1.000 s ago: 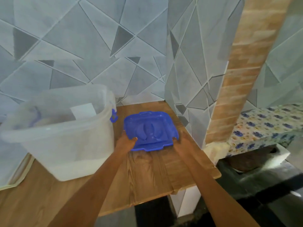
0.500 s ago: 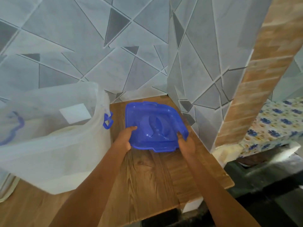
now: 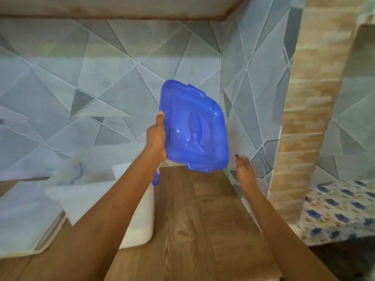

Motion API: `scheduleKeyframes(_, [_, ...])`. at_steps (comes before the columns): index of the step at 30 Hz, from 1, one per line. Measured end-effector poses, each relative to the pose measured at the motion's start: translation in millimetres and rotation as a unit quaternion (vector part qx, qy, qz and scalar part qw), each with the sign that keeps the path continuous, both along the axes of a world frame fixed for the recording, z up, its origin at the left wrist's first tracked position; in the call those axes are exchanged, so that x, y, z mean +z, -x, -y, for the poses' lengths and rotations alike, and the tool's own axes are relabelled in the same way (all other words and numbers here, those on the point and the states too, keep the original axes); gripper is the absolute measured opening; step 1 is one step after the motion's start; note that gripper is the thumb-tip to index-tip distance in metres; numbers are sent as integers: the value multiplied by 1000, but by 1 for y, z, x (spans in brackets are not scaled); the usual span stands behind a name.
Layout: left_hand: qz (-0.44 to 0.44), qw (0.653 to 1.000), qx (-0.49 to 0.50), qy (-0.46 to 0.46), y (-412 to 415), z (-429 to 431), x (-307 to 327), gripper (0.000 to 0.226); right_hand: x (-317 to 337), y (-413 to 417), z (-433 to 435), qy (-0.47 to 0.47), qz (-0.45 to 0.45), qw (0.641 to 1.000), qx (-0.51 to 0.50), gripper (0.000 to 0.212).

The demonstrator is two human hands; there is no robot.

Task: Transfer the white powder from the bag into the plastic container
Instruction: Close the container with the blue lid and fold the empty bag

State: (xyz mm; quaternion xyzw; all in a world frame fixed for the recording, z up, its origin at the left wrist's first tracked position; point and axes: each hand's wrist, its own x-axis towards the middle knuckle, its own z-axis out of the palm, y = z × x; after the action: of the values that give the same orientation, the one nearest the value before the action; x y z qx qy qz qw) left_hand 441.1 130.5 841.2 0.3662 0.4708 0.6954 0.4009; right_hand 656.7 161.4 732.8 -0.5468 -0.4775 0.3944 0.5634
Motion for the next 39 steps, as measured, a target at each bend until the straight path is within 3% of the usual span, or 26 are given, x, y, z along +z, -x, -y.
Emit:
scheduleKeyframes(2, [-69, 994, 67, -51, 28, 22, 28, 33, 13, 16, 3, -11, 59, 998, 16, 60])
scheduleKeyframes(4, [-200, 965, 143, -87, 57, 46, 43, 32, 22, 41, 11, -16, 122, 991, 48, 66])
scheduleKeyframes(6, [-342, 909, 206, -122, 82, 73, 51, 32, 32, 71, 21, -11, 163, 982, 90, 74])
scheduleKeyframes(9, [-489, 822, 252, -148, 117, 103, 52, 50, 40, 116, 31, -44, 87, 988, 124, 62])
scheduleKeyframes(12, [-610, 733, 280, -110, 155, 115, 42, 69, 48, 147, 40, -74, 37, 986, 143, 58])
scheduleKeyframes(17, [-784, 568, 220, -122, 199, 117, 7, 64, 53, 177, 43, -80, 34, 988, 126, 55])
scheduleKeyframes(20, [-836, 490, 185, -160, 216, 107, -23, 59, 50, 192, 47, -61, 24, 991, 114, 53])
scheduleKeyframes(23, [-846, 482, 144, -177, 228, 101, -48, 57, 42, 206, 49, -31, 16, 995, 96, 53])
scheduleKeyframes(28, [-812, 539, 79, -207, 243, 100, -64, 60, 20, 213, 54, -16, -12, 996, 88, 50])
scheduleKeyframes(31, [-815, 533, 66, -219, 248, 101, -70, 57, 12, 216, 53, 2, -46, 996, 76, 60])
scheduleKeyframes(39, [-817, 532, 42, -216, 249, 99, -73, 58, 20, 223, 46, 43, -26, 997, 55, 51])
